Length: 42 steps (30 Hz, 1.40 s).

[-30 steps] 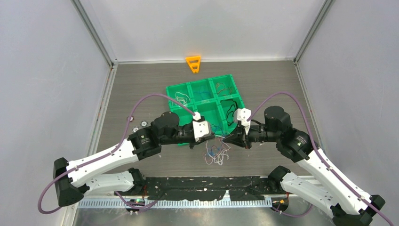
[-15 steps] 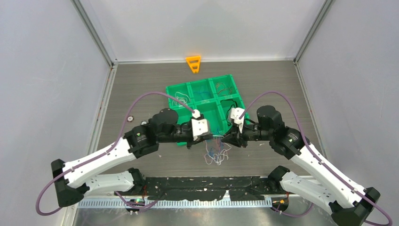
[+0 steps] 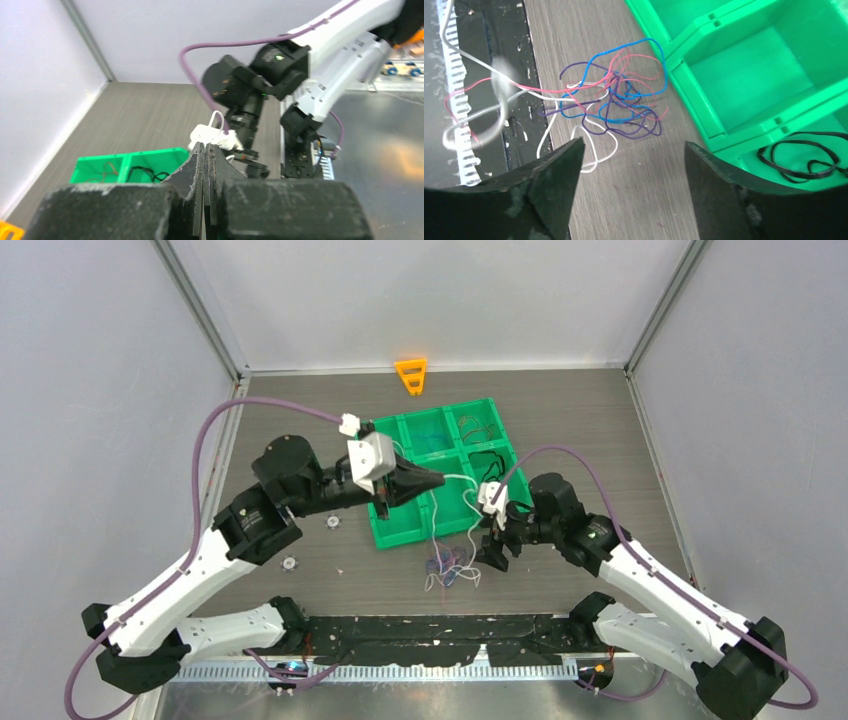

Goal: Untangle the cables

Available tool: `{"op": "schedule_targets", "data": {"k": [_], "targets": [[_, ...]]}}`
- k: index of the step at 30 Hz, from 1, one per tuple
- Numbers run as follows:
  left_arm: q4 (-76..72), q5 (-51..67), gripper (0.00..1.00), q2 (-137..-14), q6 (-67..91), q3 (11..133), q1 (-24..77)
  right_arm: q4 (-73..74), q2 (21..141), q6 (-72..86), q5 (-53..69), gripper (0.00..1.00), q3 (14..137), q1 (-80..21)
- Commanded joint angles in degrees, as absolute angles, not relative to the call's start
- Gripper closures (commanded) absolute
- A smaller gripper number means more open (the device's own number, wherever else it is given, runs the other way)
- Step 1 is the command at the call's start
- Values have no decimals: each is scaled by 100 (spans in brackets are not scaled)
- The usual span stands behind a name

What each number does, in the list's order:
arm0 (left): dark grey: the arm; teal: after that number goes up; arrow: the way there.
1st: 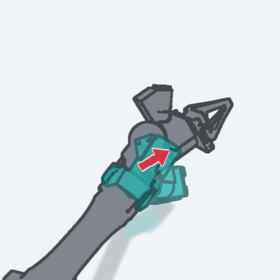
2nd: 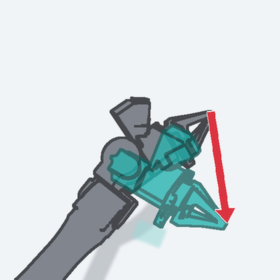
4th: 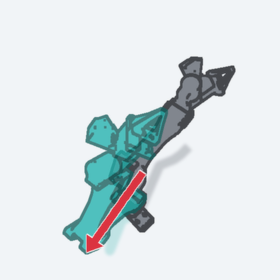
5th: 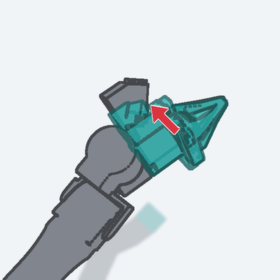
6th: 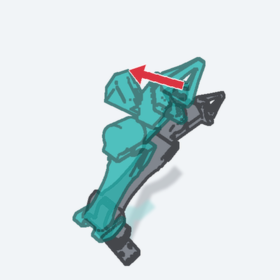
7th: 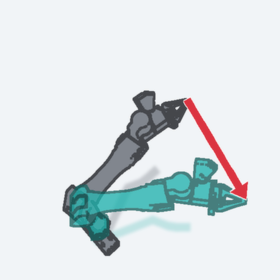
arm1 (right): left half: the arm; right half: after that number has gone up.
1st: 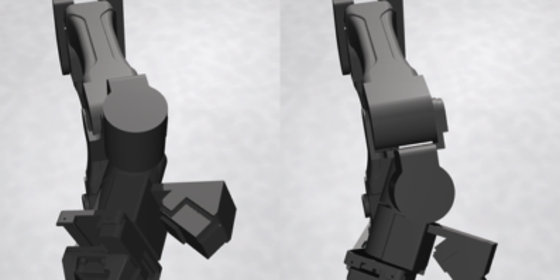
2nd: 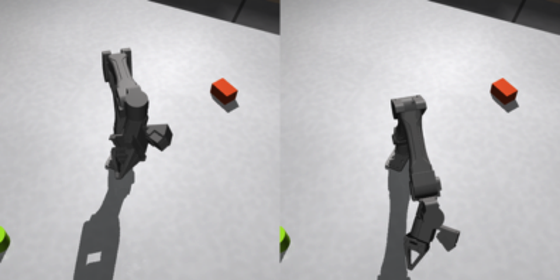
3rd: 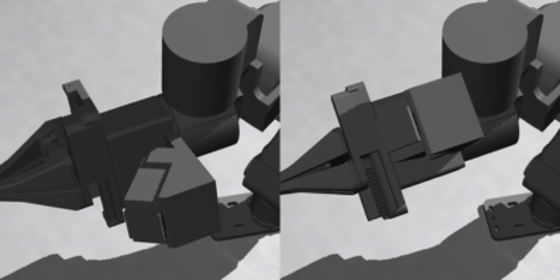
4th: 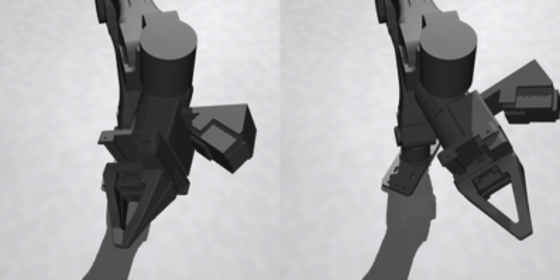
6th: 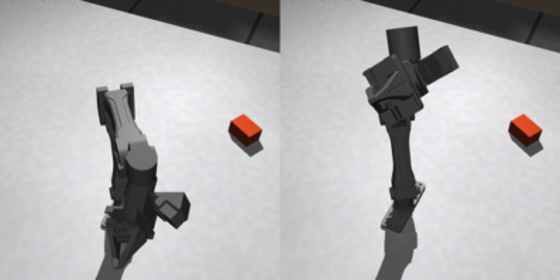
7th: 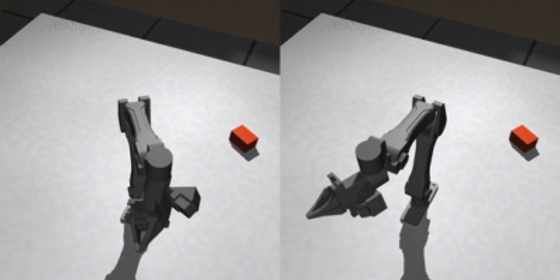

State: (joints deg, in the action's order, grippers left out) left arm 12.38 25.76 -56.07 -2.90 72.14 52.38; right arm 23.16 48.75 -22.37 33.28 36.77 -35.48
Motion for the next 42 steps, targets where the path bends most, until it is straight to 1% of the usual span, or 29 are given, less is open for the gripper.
{"op": "schedule_targets", "data": {"k": [1, 3, 4, 7, 12, 13, 15, 16, 18, 23, 28, 30, 33, 39, 42], "targets": [[1161, 2753, 100, -5730, -31, 7776, 5047, 2182, 3974, -2103, 3480, 6, 4141, -3434], [1176, 2793, 100, -5802, 53, 7954, 5044, 1960, 3763, -1808, 3669, 1, 4213, -3429], [1165, 2788, 100, -5835, 160, 8013, 5034, 1732, 3716, -1712, 3870, 1, 4250, -3433], [1124, 2788, 100, -5931, 271, 8215, 5036, 999, 3792, -1184, 4168, 5, 4103, -3534], [1050, 2705, 100, -6104, 451, 8422, 5025, -970, 4542, -919, 3777, 5, 3617, -4156], [1030, 2730, 100, -6127, 471, 8451, 5019, -1144, 4679, -926, 3533, 2, 3545, -4249], [1033, 2766, 100, -6155, 487, 8604, 4990, -1465, 5095, -906, 3427, 17, 3515, -4402], [1037, 2838, 100, -6163, 506, 8707, 4940, -1522, 5343, -905, 3436, 27, 3498, -4429], [1048, 3013, 100, -6195, 554, 8994, 4743, -1479, 5586, -1038, 3409, 38, 3343, -4442], [1274, 3341, 100, -6409, 604, 10110, 4037, -1475, 5577, -2024, 3212, 51, 2450, -4425], [1377, 3328, 100, -6699, 600, 11263, 3623, -1328, 5495, -2693, 3218, 67, 2070, -4409], [1363, 3211, 100, -6835, 691, 11680, 3461, -1304, 5527, -2828, 3232, 70, 2072, -4404], [1486, 2947, 100, -7023, 655, 12224, 3335, -1194, 5651, -2916, 3206, 69, 2192, -4403], [1459, 1963, 100, -7043, 45, 12413, 3224, -851, 5777, -3103, 3270, 68, 2447, -4403], [1372, 1371, 100, -7163, -499, 12712, 3210, -815, 5772, -3113, 3302, 69, 2458, -4405]]}}
